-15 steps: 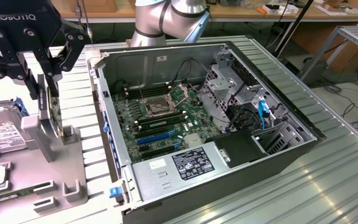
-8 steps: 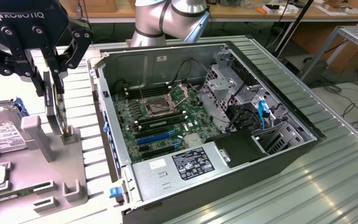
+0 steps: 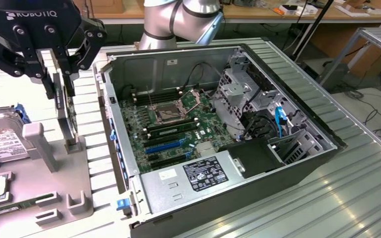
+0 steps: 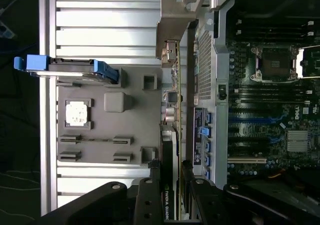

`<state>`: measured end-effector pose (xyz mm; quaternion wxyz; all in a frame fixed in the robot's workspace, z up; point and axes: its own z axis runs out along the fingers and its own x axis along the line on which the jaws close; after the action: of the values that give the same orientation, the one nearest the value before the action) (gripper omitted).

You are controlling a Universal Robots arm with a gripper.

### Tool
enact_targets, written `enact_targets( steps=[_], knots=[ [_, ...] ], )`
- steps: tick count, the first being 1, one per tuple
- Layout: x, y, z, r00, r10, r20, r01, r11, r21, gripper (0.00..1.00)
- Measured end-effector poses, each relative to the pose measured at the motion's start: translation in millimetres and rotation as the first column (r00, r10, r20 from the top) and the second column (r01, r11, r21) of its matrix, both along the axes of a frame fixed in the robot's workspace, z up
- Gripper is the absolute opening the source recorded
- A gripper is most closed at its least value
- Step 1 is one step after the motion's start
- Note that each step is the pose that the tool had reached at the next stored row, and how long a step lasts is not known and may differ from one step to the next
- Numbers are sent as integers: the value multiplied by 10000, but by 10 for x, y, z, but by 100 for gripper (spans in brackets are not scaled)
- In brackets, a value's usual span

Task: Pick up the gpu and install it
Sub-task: 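Pick up the gpu and move the gpu toward the slot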

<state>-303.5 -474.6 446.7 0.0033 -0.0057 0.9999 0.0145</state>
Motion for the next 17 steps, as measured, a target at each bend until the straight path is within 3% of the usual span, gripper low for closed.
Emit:
enact_targets(
  steps=[17],
  knots=[
    [146,114,0,10000,1,0,-1,10000,0,27]
  ],
)
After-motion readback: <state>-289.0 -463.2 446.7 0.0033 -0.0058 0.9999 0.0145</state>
